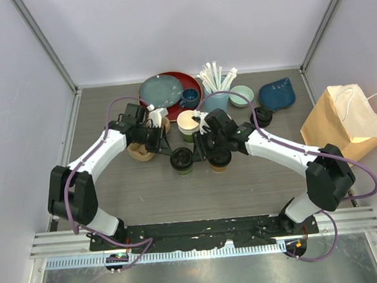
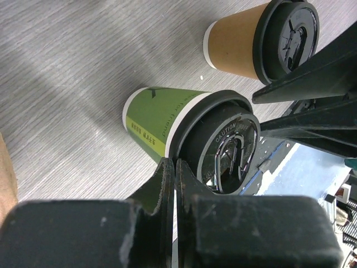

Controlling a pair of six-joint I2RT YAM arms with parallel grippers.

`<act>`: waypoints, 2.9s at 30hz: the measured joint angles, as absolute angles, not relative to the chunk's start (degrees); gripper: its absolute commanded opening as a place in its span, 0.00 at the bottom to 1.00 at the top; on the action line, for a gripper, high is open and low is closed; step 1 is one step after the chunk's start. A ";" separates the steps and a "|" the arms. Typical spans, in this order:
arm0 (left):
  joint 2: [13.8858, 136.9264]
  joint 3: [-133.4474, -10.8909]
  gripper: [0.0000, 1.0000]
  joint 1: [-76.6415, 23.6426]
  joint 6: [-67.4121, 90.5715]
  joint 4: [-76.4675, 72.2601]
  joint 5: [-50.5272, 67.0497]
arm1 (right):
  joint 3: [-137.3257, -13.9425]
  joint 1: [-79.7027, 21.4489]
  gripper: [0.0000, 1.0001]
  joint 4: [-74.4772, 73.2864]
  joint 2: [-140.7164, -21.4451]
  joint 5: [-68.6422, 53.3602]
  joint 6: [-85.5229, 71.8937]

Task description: Pack the takeout coffee

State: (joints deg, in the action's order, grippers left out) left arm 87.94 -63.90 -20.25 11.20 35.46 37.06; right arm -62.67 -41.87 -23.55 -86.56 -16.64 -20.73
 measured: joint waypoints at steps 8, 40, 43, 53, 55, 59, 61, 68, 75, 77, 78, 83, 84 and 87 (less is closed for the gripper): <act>87.85 -65.89 0.13 -20.32 9.72 36.95 36.86 | -62.65 -41.50 0.39 -24.08 -87.18 -16.60 -20.78; 90.91 -70.28 0.44 -18.57 7.38 39.07 32.21 | -74.15 -41.36 0.50 -28.84 -87.79 -15.57 -11.33; 90.52 -70.46 0.45 -18.39 6.76 39.20 31.44 | -76.69 -41.30 0.54 -28.73 -89.80 -15.49 -9.39; 86.67 -72.20 0.38 -18.31 2.63 41.91 31.73 | -79.46 -40.56 0.57 -26.76 -98.35 -16.47 -8.43; 86.39 -72.23 0.38 -18.31 1.83 42.74 32.97 | -78.89 -40.18 0.58 -25.43 -98.28 -16.75 -9.54; 86.28 -72.20 0.45 -18.31 -2.26 44.27 36.51 | -77.62 -39.83 0.51 -22.15 -98.30 -17.28 -11.44; 85.67 -72.20 0.45 -18.31 -5.48 45.17 39.64 | -76.99 -39.62 0.50 -20.91 -98.30 -17.32 -12.21; 78.43 -74.63 0.47 -18.31 -26.00 55.46 42.30 | -72.73 -39.57 0.49 -15.53 -97.73 -17.26 -14.87; 71.66 -83.02 0.47 -18.59 -60.20 71.53 38.92 | -69.41 -39.57 0.45 -12.75 -95.13 -17.30 -16.10; 71.07 -82.15 0.47 -19.55 -67.26 73.10 38.54 | -69.41 -39.57 0.45 -11.81 -94.59 -17.26 -16.03; 71.05 -81.36 0.47 -20.21 -69.54 73.58 38.52 | -69.41 -39.57 0.45 -11.66 -94.41 -17.30 -16.01; 71.48 -73.76 0.48 -25.91 -77.41 71.66 38.09 | -69.43 -39.53 0.47 -11.44 -94.11 -17.28 -15.35; 71.61 -72.14 0.48 -26.92 -78.43 70.46 38.04 | -69.43 -39.40 0.47 -11.51 -94.11 -17.28 -15.25; 71.81 -68.29 0.49 -29.50 -80.38 66.15 37.74 | -69.43 -39.13 0.46 -11.53 -94.13 -17.65 -15.14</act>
